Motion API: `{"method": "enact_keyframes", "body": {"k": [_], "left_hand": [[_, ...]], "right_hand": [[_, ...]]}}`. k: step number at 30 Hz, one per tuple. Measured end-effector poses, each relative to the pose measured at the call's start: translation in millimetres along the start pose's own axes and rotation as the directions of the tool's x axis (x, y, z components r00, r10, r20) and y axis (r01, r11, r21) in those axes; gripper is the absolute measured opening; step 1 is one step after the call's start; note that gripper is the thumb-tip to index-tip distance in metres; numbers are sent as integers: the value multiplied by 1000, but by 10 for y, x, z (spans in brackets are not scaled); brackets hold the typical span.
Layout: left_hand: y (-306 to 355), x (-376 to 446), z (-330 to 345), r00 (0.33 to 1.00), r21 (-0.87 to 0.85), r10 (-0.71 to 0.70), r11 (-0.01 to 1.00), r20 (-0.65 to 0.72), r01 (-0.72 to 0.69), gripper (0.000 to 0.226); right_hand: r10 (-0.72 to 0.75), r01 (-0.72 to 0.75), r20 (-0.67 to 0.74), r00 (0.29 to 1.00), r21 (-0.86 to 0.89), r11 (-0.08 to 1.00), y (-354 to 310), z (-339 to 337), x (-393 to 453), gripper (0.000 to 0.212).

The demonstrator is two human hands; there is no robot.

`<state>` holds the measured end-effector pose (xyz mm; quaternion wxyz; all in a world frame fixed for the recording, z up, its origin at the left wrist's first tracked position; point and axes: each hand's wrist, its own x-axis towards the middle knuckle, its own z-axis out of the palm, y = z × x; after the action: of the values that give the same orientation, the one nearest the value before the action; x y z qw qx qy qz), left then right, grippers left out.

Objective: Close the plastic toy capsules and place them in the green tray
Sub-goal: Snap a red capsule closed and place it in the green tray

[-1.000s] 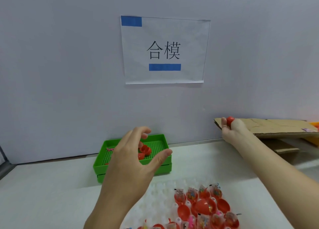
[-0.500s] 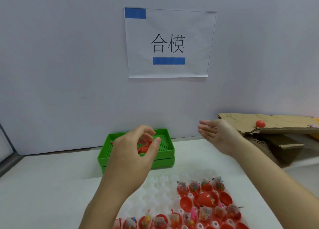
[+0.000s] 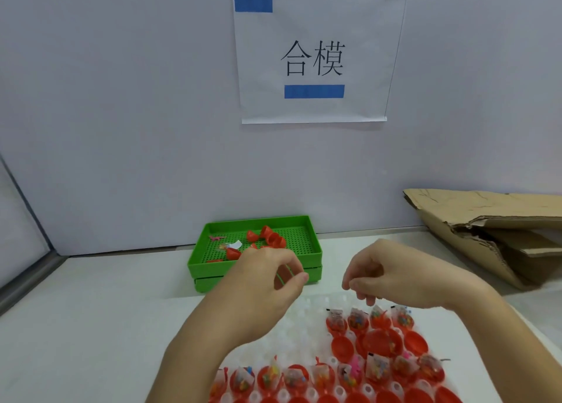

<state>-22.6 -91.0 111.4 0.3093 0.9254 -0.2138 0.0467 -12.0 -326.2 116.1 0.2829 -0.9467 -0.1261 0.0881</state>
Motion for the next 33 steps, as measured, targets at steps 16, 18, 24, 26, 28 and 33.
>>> {"method": "enact_keyframes", "body": {"k": [16, 18, 24, 26, 28, 33], "left_hand": [[11, -15, 82, 991, 26, -38, 999, 131, 34, 12], [11, -15, 80, 989, 32, -40, 999, 142, 36, 11], [8, -12, 83, 986, 28, -43, 999, 161, 39, 10], [8, -13, 86, 985, 28, -41, 999, 165, 37, 8], [8, -10, 89, 985, 26, -40, 999, 167, 36, 7], [6, -9, 96, 985, 28, -41, 999, 168, 37, 7]], "right_hand": [[-10, 24, 69, 998, -200, 979, 23, 308, 145, 30], [-8, 28, 88, 996, -225, 974, 38, 310, 141, 33], [10, 28, 169, 986, -222, 975, 7, 335, 154, 44], [18, 28, 194, 981, -233, 972, -16, 369, 157, 48], [35, 16, 199, 979, -248, 969, -19, 405, 164, 49], [52, -1, 176, 983, -275, 961, -2, 472, 190, 44]]}}
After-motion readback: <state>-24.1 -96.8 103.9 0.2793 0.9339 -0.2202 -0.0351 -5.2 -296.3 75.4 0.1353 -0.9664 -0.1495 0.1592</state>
